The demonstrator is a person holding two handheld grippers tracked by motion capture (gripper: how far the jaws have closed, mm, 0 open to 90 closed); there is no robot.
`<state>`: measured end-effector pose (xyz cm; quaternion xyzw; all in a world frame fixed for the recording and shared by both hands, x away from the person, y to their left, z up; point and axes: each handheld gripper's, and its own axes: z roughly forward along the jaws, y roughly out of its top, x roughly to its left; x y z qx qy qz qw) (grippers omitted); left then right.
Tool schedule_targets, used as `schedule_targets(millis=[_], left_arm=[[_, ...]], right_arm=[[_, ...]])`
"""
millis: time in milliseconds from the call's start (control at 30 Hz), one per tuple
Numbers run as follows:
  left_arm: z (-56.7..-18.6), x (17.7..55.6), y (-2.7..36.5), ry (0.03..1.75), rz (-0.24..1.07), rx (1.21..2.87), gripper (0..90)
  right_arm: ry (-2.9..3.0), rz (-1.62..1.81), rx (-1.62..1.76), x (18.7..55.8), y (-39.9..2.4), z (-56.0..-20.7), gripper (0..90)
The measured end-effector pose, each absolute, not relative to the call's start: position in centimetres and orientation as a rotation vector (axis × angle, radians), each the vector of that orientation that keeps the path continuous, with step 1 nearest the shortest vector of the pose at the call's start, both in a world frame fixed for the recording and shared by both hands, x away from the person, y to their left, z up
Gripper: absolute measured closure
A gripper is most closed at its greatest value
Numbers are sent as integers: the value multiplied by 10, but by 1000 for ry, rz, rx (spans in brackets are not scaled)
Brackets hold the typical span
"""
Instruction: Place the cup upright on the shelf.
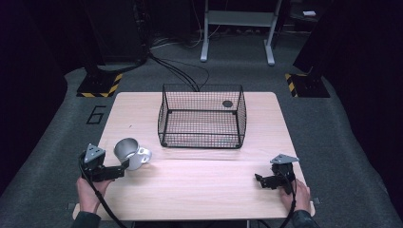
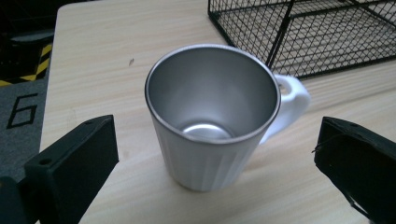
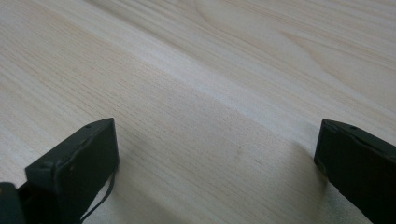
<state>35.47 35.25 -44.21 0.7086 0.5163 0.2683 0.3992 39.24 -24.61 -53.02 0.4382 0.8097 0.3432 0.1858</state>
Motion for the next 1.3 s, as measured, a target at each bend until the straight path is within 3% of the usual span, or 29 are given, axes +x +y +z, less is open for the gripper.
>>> schedule_targets(millis=[767,1300], left_arm=[[-456,404,331,1385,710,1763,0],[-464,406,335,1391,627,1693,59]], right_arm=[[2281,968,1234,393,-246,-530,0],[2281,968,1234,392,-246,-530,0]])
